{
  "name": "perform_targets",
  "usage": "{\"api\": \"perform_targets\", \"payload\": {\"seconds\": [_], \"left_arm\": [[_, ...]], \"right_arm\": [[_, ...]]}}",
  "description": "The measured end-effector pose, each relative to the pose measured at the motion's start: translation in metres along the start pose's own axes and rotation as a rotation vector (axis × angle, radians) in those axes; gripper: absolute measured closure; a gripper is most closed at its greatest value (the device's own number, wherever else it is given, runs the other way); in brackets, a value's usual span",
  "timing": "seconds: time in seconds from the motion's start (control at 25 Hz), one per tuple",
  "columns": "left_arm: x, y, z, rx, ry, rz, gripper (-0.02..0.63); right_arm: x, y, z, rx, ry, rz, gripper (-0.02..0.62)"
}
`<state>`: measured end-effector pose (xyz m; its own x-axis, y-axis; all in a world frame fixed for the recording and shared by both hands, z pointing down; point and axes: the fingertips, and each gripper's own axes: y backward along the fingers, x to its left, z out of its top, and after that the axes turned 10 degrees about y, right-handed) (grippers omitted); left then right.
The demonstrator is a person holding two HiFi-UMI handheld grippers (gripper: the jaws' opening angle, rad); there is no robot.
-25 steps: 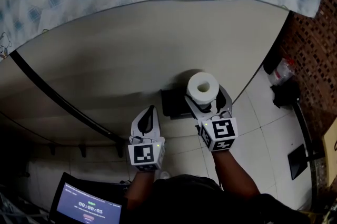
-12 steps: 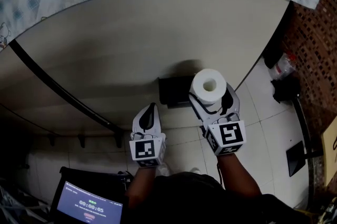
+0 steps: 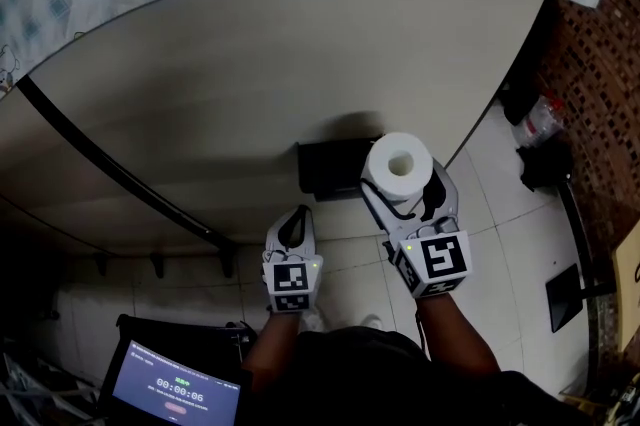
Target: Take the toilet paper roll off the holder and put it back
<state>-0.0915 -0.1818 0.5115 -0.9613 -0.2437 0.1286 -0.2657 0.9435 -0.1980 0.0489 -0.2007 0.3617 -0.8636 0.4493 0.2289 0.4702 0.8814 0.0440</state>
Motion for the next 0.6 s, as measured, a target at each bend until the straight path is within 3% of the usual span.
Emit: {"api": "perform_targets", "payload": {"seconds": [0.04, 0.16, 0.32, 0.6], "left_arm": [[-0.005, -0.001, -0.003, 0.0, 0.001, -0.027, 0.564], [-0.016, -0.005, -0.006, -0.01, 0.032, -0.075, 0.399], [-0.02, -0.015, -0.011, 0.022, 0.037, -0.084, 0.362], [-0.024, -0.031, -0.01, 0.074, -0.009, -0.145, 0.365]], "right_arm": [[-0.001, 0.001, 0.0, 0.0, 0.0, 0.001, 0.156], [-0.002, 0.004, 0.001, -0.006, 0.005, 0.01, 0.156], [-0.004, 0.006, 0.004, -0.019, 0.006, 0.02, 0.156], [-0.008, 0.003, 0.005, -0.022, 0.003, 0.021, 0.156]]}}
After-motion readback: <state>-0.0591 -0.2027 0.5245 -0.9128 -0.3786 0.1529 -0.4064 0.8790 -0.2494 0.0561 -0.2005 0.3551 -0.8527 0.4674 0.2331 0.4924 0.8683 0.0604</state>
